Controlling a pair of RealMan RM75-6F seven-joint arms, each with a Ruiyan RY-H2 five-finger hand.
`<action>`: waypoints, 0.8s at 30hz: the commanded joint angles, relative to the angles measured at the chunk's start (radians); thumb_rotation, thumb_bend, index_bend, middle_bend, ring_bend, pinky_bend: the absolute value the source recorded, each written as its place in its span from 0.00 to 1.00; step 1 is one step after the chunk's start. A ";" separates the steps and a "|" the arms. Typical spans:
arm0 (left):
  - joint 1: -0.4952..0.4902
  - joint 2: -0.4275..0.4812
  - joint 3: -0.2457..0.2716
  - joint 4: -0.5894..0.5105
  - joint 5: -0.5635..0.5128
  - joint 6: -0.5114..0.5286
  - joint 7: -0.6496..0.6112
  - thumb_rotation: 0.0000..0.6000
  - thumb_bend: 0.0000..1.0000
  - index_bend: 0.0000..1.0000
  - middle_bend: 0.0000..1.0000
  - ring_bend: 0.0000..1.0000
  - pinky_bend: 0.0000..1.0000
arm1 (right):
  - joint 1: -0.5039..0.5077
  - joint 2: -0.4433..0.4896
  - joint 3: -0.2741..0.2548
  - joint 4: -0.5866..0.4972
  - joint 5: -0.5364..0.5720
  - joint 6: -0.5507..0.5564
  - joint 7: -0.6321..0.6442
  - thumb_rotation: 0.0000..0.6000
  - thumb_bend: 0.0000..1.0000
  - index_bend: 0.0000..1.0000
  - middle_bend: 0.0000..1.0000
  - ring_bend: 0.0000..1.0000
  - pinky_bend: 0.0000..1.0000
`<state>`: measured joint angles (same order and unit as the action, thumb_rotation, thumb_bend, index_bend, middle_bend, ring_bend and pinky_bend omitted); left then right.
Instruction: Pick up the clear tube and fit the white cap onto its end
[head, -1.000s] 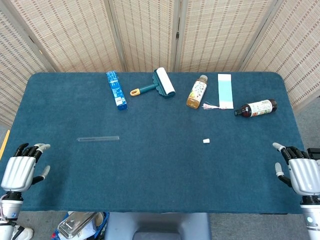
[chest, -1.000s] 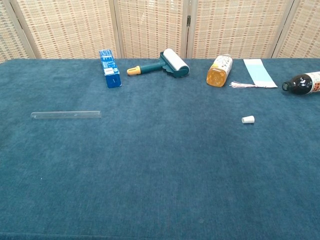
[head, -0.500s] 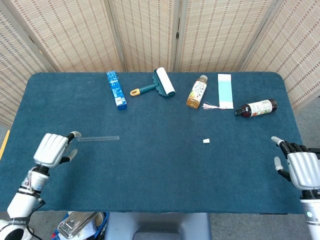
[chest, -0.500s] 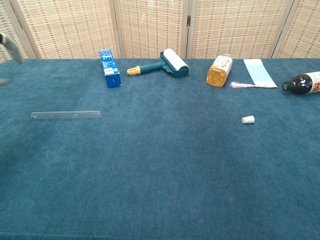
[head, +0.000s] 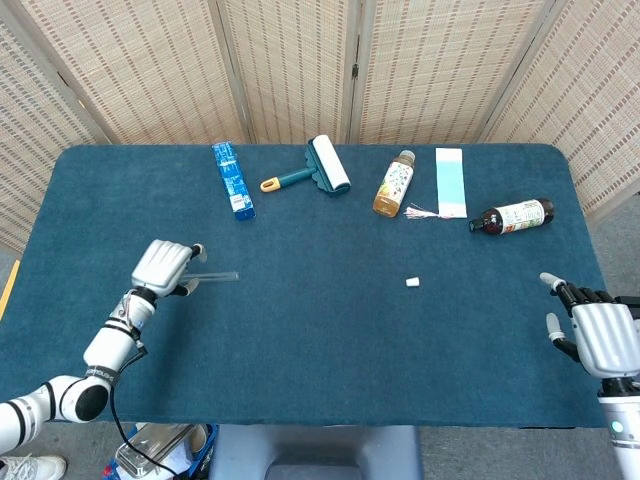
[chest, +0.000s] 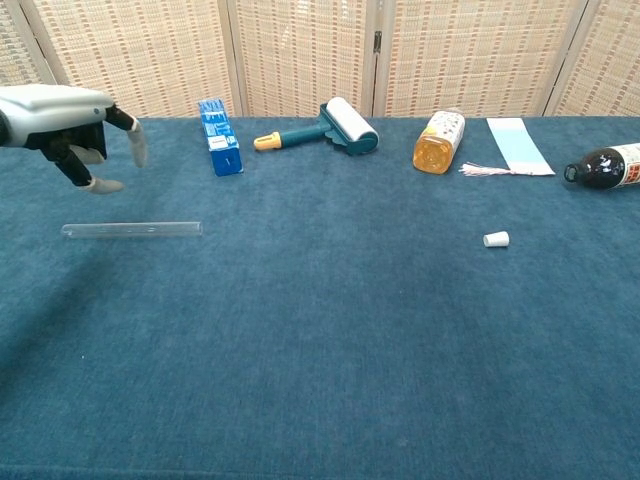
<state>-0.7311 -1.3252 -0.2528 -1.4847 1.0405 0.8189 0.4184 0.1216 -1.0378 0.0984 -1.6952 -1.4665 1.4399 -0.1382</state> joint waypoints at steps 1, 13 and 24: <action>-0.048 -0.042 0.011 0.048 -0.060 -0.037 0.040 1.00 0.30 0.40 1.00 1.00 1.00 | 0.002 0.000 0.000 -0.001 0.000 -0.002 0.000 1.00 0.47 0.20 0.37 0.41 0.42; -0.123 -0.135 0.072 0.174 -0.242 -0.070 0.130 0.92 0.30 0.43 1.00 1.00 1.00 | 0.005 0.001 -0.005 0.010 0.008 -0.015 0.015 1.00 0.44 0.20 0.38 0.41 0.42; -0.149 -0.195 0.102 0.275 -0.334 -0.072 0.142 0.87 0.30 0.43 1.00 1.00 1.00 | 0.001 0.003 -0.009 0.015 0.010 -0.012 0.027 1.00 0.44 0.20 0.38 0.42 0.42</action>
<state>-0.8771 -1.5123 -0.1543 -1.2194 0.7142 0.7465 0.5602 0.1227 -1.0345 0.0897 -1.6798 -1.4560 1.4280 -0.1116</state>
